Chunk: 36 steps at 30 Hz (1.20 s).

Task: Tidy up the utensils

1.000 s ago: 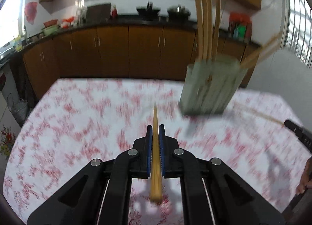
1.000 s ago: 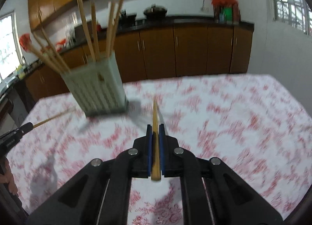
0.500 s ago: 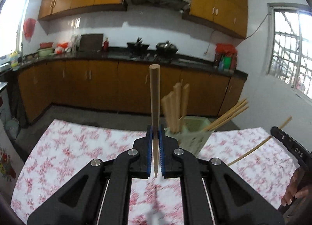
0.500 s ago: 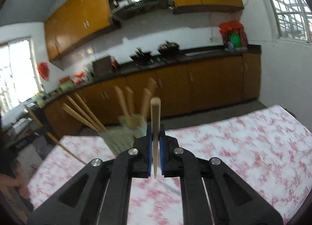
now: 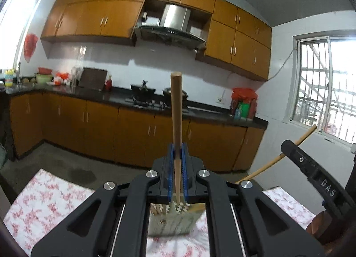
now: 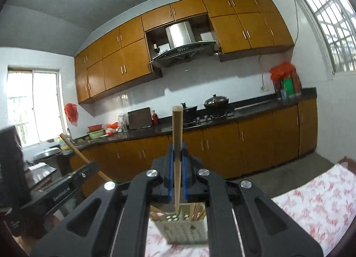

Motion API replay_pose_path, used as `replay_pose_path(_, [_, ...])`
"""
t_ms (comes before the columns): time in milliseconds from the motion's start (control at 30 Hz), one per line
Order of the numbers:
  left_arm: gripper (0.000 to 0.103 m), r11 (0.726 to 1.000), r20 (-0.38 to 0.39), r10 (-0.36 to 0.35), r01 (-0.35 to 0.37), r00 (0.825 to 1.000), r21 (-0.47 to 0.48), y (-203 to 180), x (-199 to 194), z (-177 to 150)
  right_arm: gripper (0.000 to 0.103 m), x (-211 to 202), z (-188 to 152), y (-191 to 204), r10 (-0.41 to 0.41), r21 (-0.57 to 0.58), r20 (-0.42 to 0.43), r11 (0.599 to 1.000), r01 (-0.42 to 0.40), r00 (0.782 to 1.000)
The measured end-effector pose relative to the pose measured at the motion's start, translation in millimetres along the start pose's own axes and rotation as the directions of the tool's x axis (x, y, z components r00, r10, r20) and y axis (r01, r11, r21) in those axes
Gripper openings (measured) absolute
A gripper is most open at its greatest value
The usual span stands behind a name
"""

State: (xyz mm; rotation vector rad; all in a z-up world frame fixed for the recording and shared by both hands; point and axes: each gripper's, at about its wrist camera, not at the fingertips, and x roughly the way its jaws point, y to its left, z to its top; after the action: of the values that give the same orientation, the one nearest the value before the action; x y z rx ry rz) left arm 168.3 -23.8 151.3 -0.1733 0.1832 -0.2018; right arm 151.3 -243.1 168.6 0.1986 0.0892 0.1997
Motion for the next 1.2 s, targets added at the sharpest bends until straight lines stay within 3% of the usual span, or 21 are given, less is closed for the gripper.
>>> replay_pose_path(100, [0.007, 0.999, -0.007, 0.027, -0.026, 1.0, 0.028, -3, 17, -7, 0.008, 24, -8, -1, -0.025, -0.022, -0.037, 0.999, 0.024, 0.999])
replay_pose_path(367, [0.007, 0.999, -0.12, 0.026, -0.029, 0.992, -0.022, 10, 51, -40, 0.01, 56, -35, 3, -0.049, -0.045, -0.144, 0.998, 0.042, 0.988])
replay_pose_path(500, [0.012, 0.999, -0.111, 0.024, -0.028, 0.993, -0.034, 16, 45, -38, 0.03, 46, -31, 0, -0.056, -0.034, -0.121, 0.998, 0.052, 0.991])
replay_pose_path(600, [0.034, 0.999, -0.081, 0.021, -0.023, 0.996, -0.033, 14, 29, -30, 0.035, 30, -26, -3, -0.061, -0.024, -0.096, 0.998, 0.059, 0.994])
replay_pose_path(767, [0.057, 1.0, -0.036, 0.018, -0.018, 0.999, -0.017, 14, -3, -21, 0.066, -13, -24, -8, -0.083, -0.028, -0.05, 0.996, 0.082, 0.995])
replay_pose_path(833, [0.078, 0.999, -0.03, 0.036, -0.036, 0.999, 0.007, 15, -24, -24, 0.086, -32, -30, -7, -0.1, -0.041, -0.033, 0.994, 0.098, 0.994])
replay_pose_path(933, [0.099, 0.996, -0.023, 0.068, -0.067, 0.997, 0.054, 17, -49, -37, 0.099, -58, -46, -3, -0.128, -0.069, -0.016, 0.989, 0.127, 0.992])
replay_pose_path(1100, [0.101, 0.983, -0.059, 0.15, -0.142, 0.987, 0.12, 22, -84, -75, 0.099, -85, -89, 12, -0.191, -0.165, -0.064, 0.97, 0.178, 0.98])
replay_pose_path(1200, [0.101, 0.974, -0.078, 0.201, -0.19, 0.976, 0.126, 27, -99, -99, 0.099, -94, -113, 15, -0.182, -0.17, -0.121, 0.972, 0.16, 0.976])
